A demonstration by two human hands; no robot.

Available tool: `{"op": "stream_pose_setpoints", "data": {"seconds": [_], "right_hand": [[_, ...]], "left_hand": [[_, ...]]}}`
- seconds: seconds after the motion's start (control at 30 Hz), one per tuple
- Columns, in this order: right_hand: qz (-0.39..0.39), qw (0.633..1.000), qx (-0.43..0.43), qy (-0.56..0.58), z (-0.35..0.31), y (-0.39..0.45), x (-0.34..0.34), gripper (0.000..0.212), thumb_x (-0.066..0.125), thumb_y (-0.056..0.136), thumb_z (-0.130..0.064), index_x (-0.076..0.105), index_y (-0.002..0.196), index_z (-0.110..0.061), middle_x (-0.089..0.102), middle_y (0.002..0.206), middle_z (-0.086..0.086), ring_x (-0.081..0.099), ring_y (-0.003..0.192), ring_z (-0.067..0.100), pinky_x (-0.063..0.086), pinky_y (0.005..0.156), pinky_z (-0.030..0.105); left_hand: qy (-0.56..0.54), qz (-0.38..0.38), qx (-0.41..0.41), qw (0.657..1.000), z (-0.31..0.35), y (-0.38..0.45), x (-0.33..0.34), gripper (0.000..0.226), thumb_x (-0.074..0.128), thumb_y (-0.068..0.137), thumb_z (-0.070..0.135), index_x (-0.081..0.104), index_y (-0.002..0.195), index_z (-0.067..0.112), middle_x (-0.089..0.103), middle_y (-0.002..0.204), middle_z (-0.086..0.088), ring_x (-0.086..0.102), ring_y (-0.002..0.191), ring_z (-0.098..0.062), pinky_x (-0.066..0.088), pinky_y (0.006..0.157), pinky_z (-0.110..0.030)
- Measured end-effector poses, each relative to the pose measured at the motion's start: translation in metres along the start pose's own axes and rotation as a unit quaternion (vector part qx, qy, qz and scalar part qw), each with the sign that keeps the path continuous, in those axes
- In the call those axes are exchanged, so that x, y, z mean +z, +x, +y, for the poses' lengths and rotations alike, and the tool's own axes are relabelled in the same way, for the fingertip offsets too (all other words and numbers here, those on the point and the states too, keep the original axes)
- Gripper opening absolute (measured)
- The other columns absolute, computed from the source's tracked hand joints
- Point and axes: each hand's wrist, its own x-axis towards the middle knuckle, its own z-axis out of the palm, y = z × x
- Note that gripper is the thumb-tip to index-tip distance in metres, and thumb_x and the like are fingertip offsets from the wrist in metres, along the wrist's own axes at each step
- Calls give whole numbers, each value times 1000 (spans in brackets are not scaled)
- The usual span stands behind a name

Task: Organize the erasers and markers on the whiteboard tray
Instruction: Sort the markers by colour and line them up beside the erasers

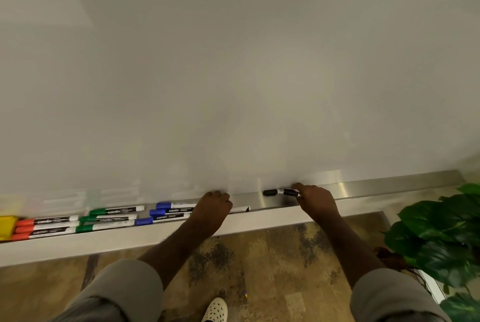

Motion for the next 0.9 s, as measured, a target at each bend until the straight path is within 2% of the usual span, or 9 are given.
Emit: {"op": "stream_pose_setpoints", "data": {"seconds": [0.1,0.27,0.33,0.43,0.53,0.63,0.77,0.9], "right_hand": [[6,1000,-6,-22,-6,0,3,26,54,93,-27,57,119,-25,73,94,5,68,83,28,53,68,34],[-2,998,-44,-35,-18,-2,8,29,52,94,-23,54,123,-22,73,96,6,68,84,28,52,70,34],[8,998,-49,-36,-24,-3,8,27,52,94,-22,55,121,-21,73,94,5,68,82,27,50,67,32],[44,998,-44,-21,-31,-5,2,22,54,94,-23,57,115,-21,73,86,4,68,74,30,49,59,33],[75,996,-50,-3,-39,-5,-8,19,58,91,-24,59,110,-22,71,77,4,66,64,31,48,53,34],[93,994,-58,5,-48,-5,-16,18,59,91,-26,58,109,-24,69,73,3,64,61,28,48,52,32],[109,992,-68,14,-55,-5,-24,20,63,88,-22,60,107,-23,69,70,3,63,57,27,46,50,30],[106,992,-71,10,-58,-4,-26,22,62,88,-22,60,110,-25,69,72,3,63,59,27,47,51,31]], "left_hand": [[-1,-6,-10,1000,-3,-5,2,14,74,75,15,72,88,22,70,91,1,66,82,-20,55,72,-31],[-1,-3,-14,1000,-9,-11,5,18,81,63,15,72,76,24,69,79,4,65,71,-17,55,63,-26],[-6,-6,-18,1000,-11,-12,7,17,77,69,14,72,82,23,69,83,3,65,76,-19,56,68,-29],[-34,-19,-24,999,-16,-13,11,19,61,86,13,69,101,19,69,101,-3,63,94,-25,53,83,-37],[-48,-26,-25,998,-20,-13,15,22,53,95,24,65,112,17,66,114,-6,59,104,-27,49,90,-40],[-35,-45,-24,998,-20,-13,18,29,56,95,34,63,117,16,62,120,-7,55,110,-28,46,93,-42],[-19,-43,-26,999,-17,-14,19,29,61,92,30,63,116,14,60,120,-9,54,111,-29,44,95,-42],[-37,1,-23,999,-20,-20,9,26,68,87,30,68,109,16,64,113,-7,59,104,-27,48,90,-41]]}}
